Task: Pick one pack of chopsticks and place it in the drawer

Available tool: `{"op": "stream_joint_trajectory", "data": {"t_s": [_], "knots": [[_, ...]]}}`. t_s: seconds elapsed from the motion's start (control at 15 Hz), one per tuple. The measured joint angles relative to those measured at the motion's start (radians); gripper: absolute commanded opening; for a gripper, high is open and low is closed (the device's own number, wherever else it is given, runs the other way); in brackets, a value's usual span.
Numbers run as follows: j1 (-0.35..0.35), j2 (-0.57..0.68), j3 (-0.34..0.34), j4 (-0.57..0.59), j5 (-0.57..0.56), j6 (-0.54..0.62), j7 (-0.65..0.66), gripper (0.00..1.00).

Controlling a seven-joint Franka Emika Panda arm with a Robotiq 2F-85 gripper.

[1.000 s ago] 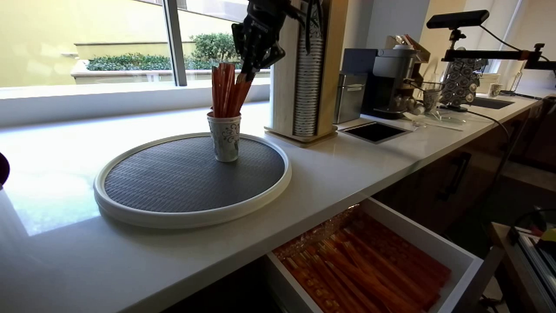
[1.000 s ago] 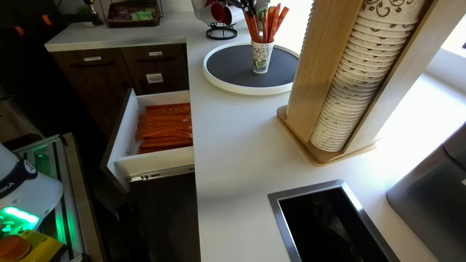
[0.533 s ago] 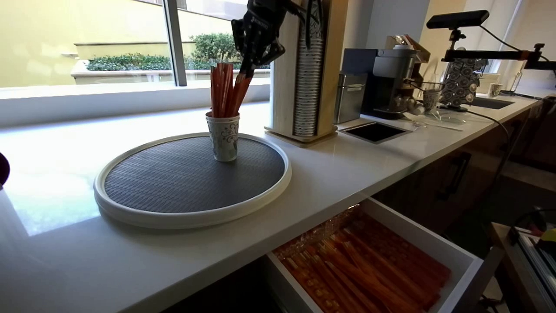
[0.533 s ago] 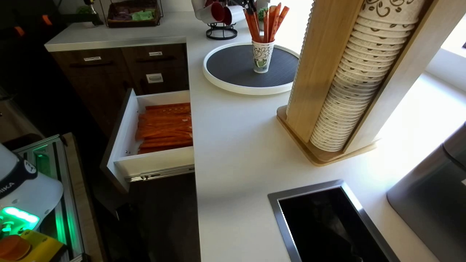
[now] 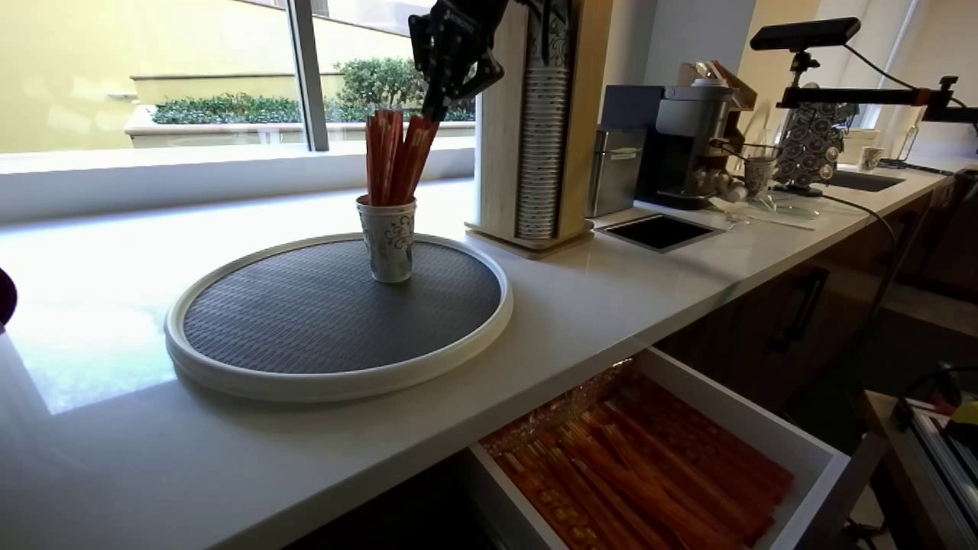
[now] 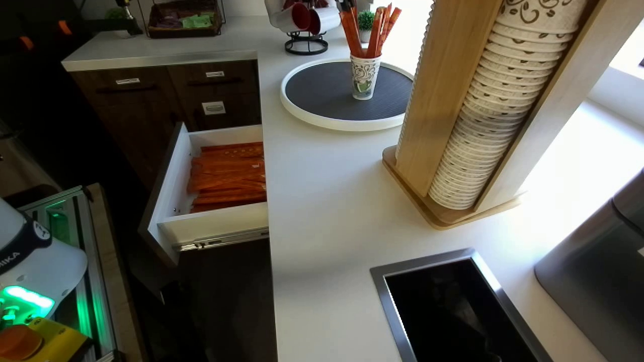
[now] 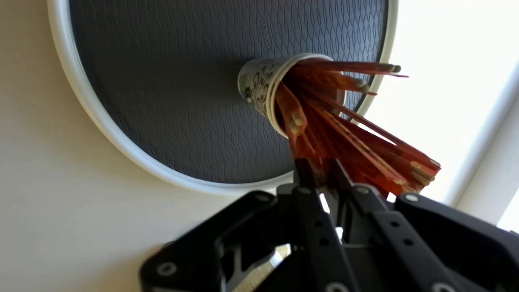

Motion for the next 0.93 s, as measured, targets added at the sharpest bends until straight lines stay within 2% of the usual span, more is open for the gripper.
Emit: {"op": "stream_joint_trajectory", "data": {"t_s": [0.47,0.93], "knots": [[0.001,-0.023,0.001,0.001,0.0,-0.03,0.013,0.03],[0.001,-0.052,0.003,0.026,0.0,-0.112,0.027,0.03]]}}
